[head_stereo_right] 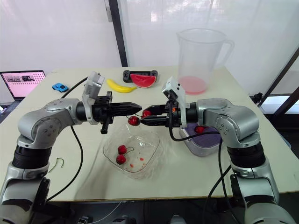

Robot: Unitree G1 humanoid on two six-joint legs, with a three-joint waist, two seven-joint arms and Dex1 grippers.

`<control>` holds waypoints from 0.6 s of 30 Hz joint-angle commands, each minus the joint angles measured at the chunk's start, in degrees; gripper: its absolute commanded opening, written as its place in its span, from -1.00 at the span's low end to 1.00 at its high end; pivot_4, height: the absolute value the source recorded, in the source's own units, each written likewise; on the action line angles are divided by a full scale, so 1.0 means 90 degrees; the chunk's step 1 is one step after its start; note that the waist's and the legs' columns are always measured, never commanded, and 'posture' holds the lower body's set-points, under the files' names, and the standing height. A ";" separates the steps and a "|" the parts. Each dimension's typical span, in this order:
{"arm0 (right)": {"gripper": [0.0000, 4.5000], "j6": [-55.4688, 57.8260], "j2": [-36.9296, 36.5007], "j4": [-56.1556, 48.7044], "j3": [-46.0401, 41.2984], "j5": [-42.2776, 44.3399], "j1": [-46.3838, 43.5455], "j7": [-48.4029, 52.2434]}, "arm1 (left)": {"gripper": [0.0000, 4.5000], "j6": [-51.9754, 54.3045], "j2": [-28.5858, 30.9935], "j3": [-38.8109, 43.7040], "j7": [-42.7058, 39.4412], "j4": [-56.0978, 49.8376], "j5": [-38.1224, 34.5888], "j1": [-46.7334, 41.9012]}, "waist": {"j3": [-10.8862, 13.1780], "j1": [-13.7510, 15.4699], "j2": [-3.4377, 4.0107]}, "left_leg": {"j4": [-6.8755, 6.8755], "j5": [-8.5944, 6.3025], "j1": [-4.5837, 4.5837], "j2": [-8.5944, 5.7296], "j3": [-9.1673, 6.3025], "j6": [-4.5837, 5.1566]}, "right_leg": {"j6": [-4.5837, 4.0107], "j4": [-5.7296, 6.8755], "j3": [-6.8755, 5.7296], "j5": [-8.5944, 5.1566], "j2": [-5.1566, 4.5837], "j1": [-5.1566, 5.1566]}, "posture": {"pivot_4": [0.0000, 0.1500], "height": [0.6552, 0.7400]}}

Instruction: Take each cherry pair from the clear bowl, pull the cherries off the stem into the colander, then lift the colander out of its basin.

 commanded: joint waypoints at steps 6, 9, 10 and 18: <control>-0.70 -0.0143 -0.0056 -0.0107 -0.0009 0.0083 0.0010 -0.0026 | -1.00 -0.0040 0.0049 0.0127 0.0048 -0.0184 -0.0060 -0.0106 | 0.0000 0.0000 0.0000 | 0.0000 0.0000 0.0000 0.0000 0.0000 0.0001 | 0.0000 0.0000 0.0000 0.0000 0.0000 0.0000 | 1.00 1.00; -0.70 -0.0169 -0.0084 -0.0098 0.0023 0.0066 0.0017 0.0003 | -1.00 -0.0058 0.0043 0.0122 0.0052 -0.0168 -0.0049 -0.0113 | 0.0000 0.0000 0.0000 | 0.0000 0.0000 0.0000 0.0000 0.0000 0.0000 | 0.0000 0.0000 0.0000 0.0000 0.0000 0.0000 | 1.00 1.00; -0.70 -0.0178 -0.0098 -0.0096 0.0036 0.0062 0.0021 0.0012 | -1.00 -0.0062 0.0041 0.0122 0.0052 -0.0163 -0.0046 -0.0114 | 0.0000 0.0000 0.0000 | 0.0000 0.0000 0.0000 0.0000 0.0000 0.0000 | 0.0000 0.0000 0.0000 0.0000 0.0000 0.0000 | 1.00 1.00; -0.70 -0.0322 -0.0480 0.0027 0.0081 -0.0018 0.0319 0.0185 | -1.00 -0.0107 0.0034 0.0128 0.0068 -0.0160 -0.0038 -0.0106 | 0.0000 0.0003 0.0000 | 0.0000 -0.0002 0.0000 0.0000 0.0000 0.0003 | 0.0000 0.0000 0.0000 0.0000 0.0000 0.0000 | 1.00 1.00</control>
